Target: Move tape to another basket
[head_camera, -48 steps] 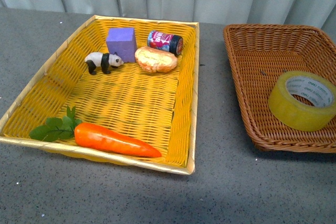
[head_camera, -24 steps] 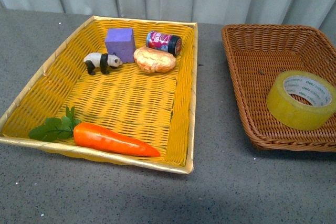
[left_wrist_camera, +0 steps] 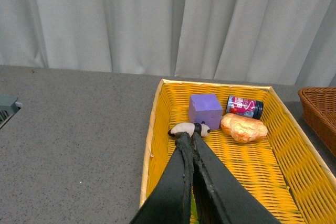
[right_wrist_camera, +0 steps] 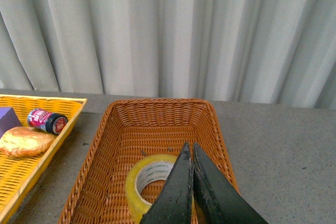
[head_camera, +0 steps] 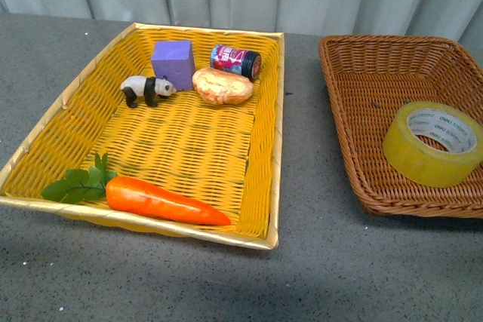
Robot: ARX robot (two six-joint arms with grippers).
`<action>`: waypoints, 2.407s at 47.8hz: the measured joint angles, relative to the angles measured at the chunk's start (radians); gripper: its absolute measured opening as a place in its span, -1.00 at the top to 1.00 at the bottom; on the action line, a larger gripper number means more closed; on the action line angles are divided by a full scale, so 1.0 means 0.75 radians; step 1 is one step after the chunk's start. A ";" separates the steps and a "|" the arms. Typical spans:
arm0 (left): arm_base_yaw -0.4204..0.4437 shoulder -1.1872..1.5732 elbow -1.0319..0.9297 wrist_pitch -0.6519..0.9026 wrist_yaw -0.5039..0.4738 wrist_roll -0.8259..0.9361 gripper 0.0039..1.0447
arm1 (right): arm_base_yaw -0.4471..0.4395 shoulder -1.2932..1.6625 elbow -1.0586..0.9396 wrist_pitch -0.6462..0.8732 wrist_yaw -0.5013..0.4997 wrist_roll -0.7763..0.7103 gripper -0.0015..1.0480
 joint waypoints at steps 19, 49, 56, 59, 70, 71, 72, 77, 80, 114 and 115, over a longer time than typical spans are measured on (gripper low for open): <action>0.000 -0.408 -0.022 -0.355 0.000 0.000 0.93 | 0.000 -0.404 -0.035 -0.355 -0.001 0.001 0.98; 0.000 -0.817 -0.022 -0.746 0.000 0.000 0.93 | 0.000 -0.800 -0.036 -0.732 -0.001 0.001 0.98; 0.000 -0.878 -0.022 -0.807 0.001 0.000 0.93 | 0.000 -0.858 -0.036 -0.791 -0.001 0.001 0.98; 0.000 -0.899 -0.022 -0.829 0.000 0.000 0.93 | 0.000 -0.878 -0.036 -0.812 -0.001 0.001 0.98; 0.000 -1.119 -0.022 -1.092 -0.001 0.001 0.93 | 0.000 -1.120 -0.035 -1.078 -0.005 0.000 0.98; 0.000 -1.151 -0.022 -1.104 0.001 0.002 0.93 | 0.000 -1.139 -0.035 -1.080 -0.005 0.000 0.98; 0.000 -1.167 -0.022 -1.107 0.001 0.002 0.93 | 0.000 -1.142 -0.035 -1.082 -0.005 0.000 0.98; 0.000 -1.174 -0.022 -1.112 0.001 0.003 0.93 | 0.000 -1.144 -0.035 -1.085 -0.005 0.000 0.98; 0.000 -1.174 -0.022 -1.113 0.001 0.002 0.93 | 0.000 -1.144 -0.035 -1.086 -0.005 0.001 0.98; 0.000 -1.175 -0.022 -1.113 0.001 0.004 -0.88 | 0.000 -1.145 -0.035 -1.086 -0.005 0.001 -0.83; 0.000 -1.175 -0.022 -1.113 0.001 0.004 -0.88 | 0.000 -1.145 -0.035 -1.086 -0.005 0.001 -0.83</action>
